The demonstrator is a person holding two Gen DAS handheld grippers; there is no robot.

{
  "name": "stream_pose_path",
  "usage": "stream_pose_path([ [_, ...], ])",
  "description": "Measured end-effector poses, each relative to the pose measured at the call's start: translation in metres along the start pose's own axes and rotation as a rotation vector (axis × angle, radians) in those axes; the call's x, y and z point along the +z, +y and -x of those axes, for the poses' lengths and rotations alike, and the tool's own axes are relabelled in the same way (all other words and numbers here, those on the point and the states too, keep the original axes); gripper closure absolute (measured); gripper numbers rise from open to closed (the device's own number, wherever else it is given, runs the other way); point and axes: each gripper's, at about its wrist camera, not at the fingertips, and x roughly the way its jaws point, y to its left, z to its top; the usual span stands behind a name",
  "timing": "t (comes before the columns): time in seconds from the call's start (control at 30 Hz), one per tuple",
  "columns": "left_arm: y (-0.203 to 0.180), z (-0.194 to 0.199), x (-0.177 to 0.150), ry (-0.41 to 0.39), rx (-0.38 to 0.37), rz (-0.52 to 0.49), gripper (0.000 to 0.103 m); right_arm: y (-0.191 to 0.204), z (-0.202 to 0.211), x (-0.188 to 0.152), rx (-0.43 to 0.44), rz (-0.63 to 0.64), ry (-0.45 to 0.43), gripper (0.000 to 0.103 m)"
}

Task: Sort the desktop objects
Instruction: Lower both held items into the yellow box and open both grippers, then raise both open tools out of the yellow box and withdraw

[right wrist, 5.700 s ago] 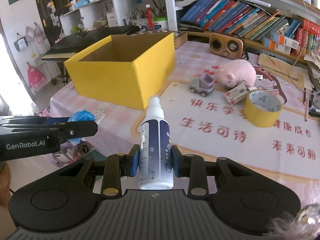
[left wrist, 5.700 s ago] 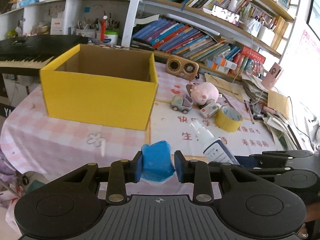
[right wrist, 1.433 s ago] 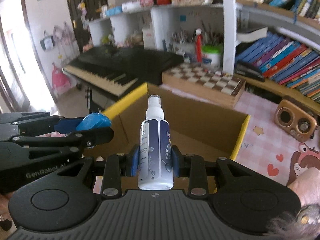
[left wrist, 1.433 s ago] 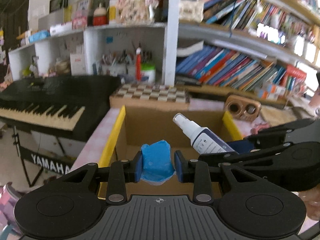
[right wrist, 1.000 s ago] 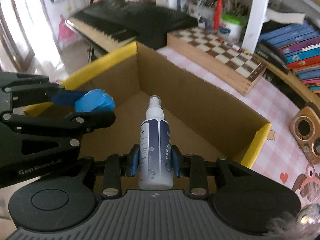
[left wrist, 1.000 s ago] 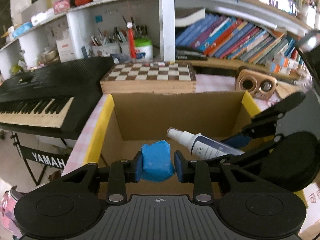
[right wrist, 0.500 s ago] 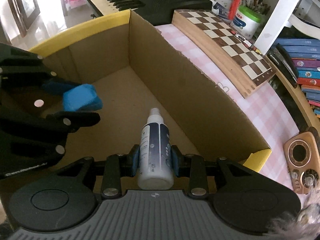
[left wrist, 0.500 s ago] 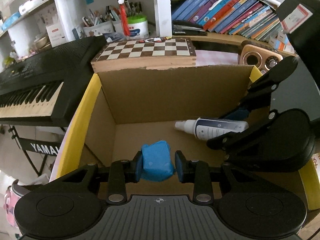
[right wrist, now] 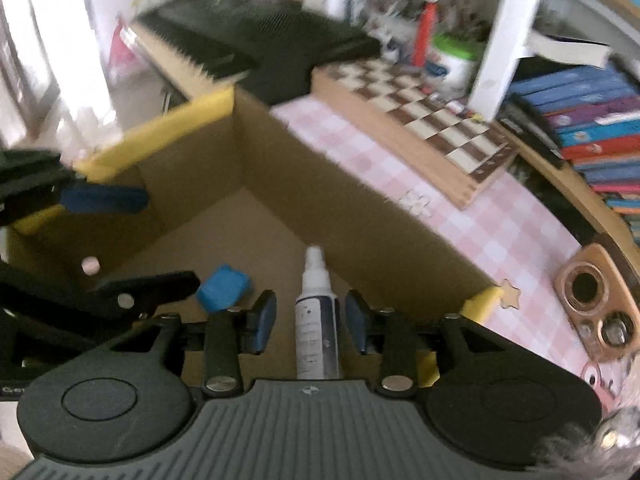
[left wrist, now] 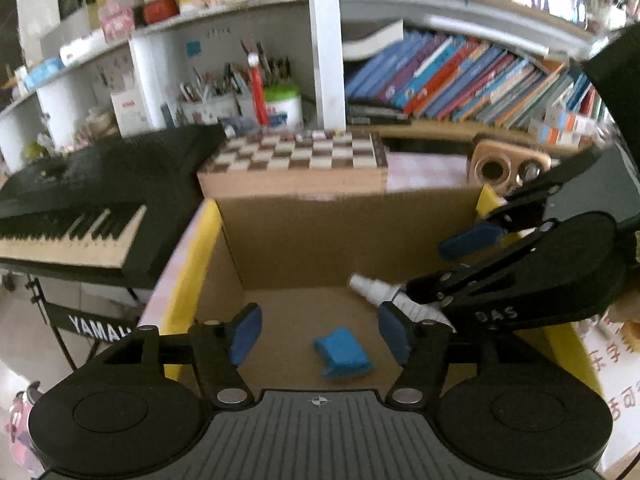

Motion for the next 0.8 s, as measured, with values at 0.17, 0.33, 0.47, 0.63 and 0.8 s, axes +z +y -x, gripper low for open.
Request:
stream_pose_path([
  [0.17, 0.002, 0.031, 0.002, -0.09, 0.012, 0.021, 0.028, -0.003, 0.034, -0.007, -0.037, -0.093, -0.098, 0.065],
  [0.33, 0.005, 0.063, -0.002, -0.169, 0.035, 0.038, 0.023, 0.002, 0.069, -0.02, -0.087, -0.164, -0.198, 0.065],
  [0.47, 0.01, 0.084, -0.009, -0.217, 0.061, 0.071, 0.019, 0.007, 0.099, -0.033, -0.139, -0.225, -0.299, 0.065],
  [0.63, 0.015, 0.111, -0.02, -0.263, 0.088, 0.113, 0.014, 0.019, 0.132, -0.054, -0.189, -0.277, -0.393, 0.064],
  [0.8, 0.013, 0.138, -0.035, -0.304, 0.103, 0.131, 0.011, 0.036, 0.156, -0.08, -0.251, -0.328, -0.449, 0.06],
])
